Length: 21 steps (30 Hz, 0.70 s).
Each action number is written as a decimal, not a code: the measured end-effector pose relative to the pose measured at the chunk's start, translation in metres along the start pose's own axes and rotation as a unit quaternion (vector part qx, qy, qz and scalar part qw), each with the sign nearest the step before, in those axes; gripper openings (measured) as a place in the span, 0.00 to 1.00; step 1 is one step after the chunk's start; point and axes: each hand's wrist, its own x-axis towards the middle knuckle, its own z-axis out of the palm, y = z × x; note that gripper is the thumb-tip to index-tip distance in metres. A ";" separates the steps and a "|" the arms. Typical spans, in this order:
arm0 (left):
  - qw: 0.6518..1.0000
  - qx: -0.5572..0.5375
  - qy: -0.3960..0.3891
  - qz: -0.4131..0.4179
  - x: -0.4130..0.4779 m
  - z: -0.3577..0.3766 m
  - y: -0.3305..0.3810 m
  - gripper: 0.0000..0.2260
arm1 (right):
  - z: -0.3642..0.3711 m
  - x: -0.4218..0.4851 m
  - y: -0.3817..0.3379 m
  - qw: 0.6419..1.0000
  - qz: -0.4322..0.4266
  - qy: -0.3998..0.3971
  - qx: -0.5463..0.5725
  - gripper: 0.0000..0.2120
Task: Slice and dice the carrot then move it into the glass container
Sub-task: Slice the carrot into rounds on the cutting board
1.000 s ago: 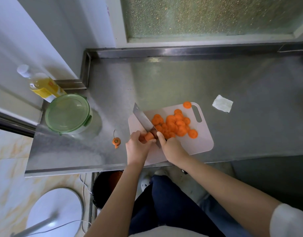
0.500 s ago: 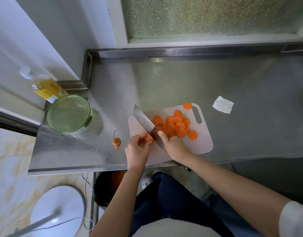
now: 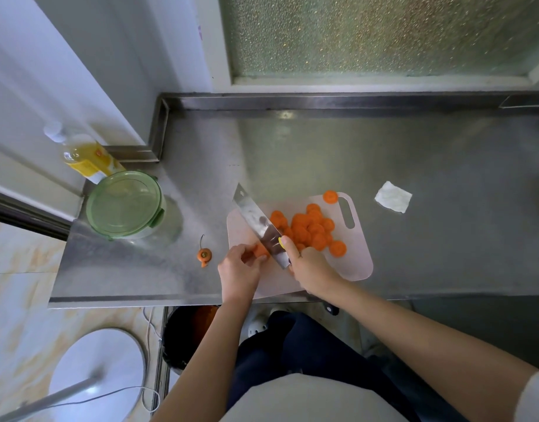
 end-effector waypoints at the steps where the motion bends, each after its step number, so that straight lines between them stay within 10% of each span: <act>1: 1.000 -0.001 0.002 -0.001 0.000 0.000 0.001 0.08 | -0.001 0.000 0.000 1.000 0.002 -0.002 -0.005 0.28; 6: 1.000 0.005 -0.011 -0.027 0.003 -0.001 0.004 0.07 | -0.008 -0.006 -0.004 0.995 -0.046 -0.080 -0.049 0.11; 21: 1.000 0.017 0.006 -0.023 0.002 0.002 0.004 0.04 | -0.006 -0.003 -0.029 0.983 -0.018 -0.021 -0.184 0.31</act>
